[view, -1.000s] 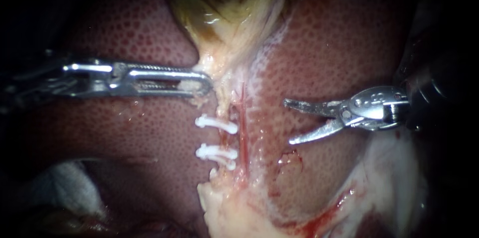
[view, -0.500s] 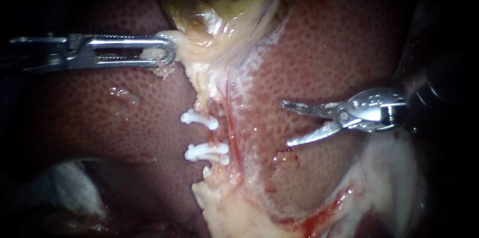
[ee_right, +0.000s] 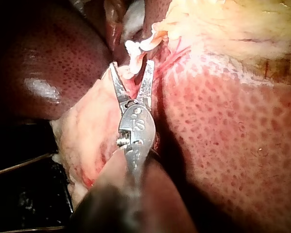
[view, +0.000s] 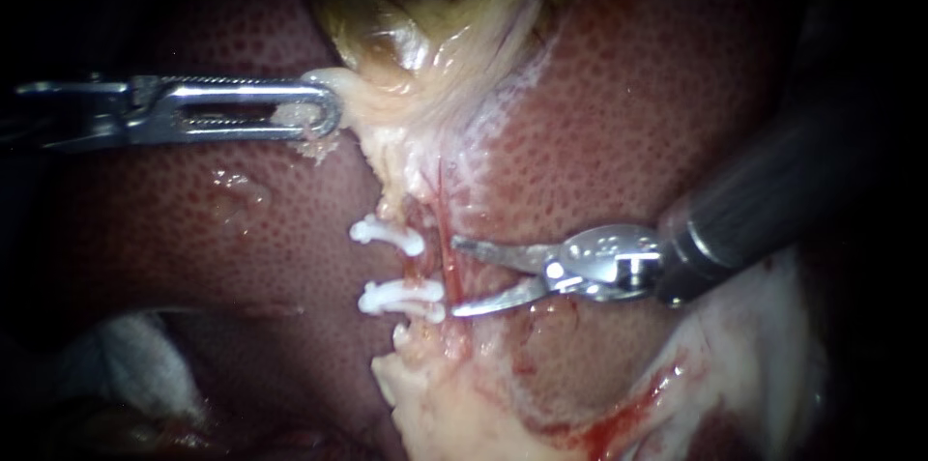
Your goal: Go to the cutting position left tube
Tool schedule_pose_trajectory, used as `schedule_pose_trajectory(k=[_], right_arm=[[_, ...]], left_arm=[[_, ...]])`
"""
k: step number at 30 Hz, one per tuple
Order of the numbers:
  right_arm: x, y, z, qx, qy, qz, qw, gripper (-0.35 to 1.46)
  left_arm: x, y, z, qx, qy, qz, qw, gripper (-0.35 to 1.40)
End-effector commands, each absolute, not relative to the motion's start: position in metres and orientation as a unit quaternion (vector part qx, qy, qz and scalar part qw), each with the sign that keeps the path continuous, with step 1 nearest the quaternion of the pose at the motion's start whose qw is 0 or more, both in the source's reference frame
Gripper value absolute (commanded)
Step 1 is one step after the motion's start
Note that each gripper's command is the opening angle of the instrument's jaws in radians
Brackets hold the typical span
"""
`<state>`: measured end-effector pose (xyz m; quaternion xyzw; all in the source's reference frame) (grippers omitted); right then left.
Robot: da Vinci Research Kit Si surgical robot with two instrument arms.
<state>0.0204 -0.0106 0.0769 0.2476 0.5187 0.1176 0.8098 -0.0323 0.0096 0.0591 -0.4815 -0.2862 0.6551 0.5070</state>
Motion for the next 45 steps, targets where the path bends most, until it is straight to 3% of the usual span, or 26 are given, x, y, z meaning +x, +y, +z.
schedule_pose_trajectory(k=[1, 45], right_arm=[[0.0209, -0.0109, 0.0775, 0.25, 0.516, 0.118, 0.811, 1.43], [0.0291, -0.0102, 0.0802, 0.299, 0.509, 0.142, 0.794, 1.41]], left_arm=[[-0.0324, 0.0095, 0.0593, -0.482, -0.286, 0.656, 0.506, -0.35], [-0.0329, 0.0092, 0.0597, -0.482, -0.287, 0.656, 0.504, -0.35]])
